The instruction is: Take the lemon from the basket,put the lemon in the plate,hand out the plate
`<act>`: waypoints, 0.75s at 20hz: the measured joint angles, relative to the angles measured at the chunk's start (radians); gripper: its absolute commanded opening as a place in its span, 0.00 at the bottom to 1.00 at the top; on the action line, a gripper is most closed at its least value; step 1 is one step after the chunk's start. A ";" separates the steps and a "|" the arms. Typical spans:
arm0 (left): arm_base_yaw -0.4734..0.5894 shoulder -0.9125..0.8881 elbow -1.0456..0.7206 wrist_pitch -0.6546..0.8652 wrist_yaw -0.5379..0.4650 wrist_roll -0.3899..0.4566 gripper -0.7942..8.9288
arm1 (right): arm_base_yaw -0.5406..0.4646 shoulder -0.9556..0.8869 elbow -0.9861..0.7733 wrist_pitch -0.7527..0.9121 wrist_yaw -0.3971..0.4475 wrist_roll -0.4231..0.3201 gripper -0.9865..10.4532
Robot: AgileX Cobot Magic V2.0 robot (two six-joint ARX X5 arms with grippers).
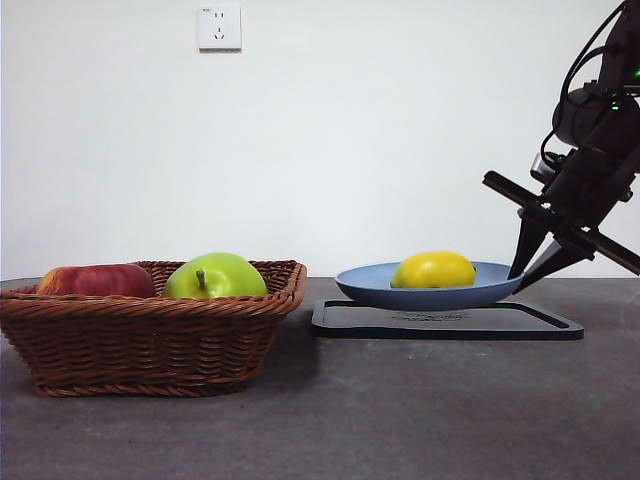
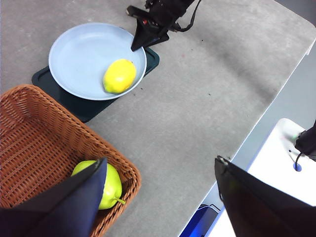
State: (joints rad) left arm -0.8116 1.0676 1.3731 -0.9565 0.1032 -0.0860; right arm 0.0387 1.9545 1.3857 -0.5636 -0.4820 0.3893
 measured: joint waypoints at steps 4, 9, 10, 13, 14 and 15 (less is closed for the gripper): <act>0.000 0.000 0.000 0.000 0.000 0.000 0.47 | 0.000 0.033 0.000 0.000 0.017 0.000 0.11; 0.000 0.000 0.000 0.000 0.000 0.000 0.47 | 0.000 0.034 0.001 0.000 0.060 -0.016 0.26; 0.000 0.000 0.000 0.000 0.000 0.000 0.47 | 0.000 0.034 0.001 0.000 0.059 -0.022 0.29; 0.000 0.000 0.000 0.000 -0.012 0.000 0.47 | -0.006 0.031 0.001 -0.014 0.054 -0.044 0.29; 0.000 0.000 0.000 0.000 -0.035 0.000 0.47 | -0.006 0.016 0.001 -0.026 0.039 -0.053 0.29; 0.000 0.000 0.000 0.000 -0.064 0.000 0.47 | -0.008 -0.007 0.001 -0.034 0.027 -0.063 0.29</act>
State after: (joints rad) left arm -0.8116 1.0679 1.3731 -0.9562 0.0395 -0.0860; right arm 0.0311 1.9476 1.3869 -0.5980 -0.4553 0.3264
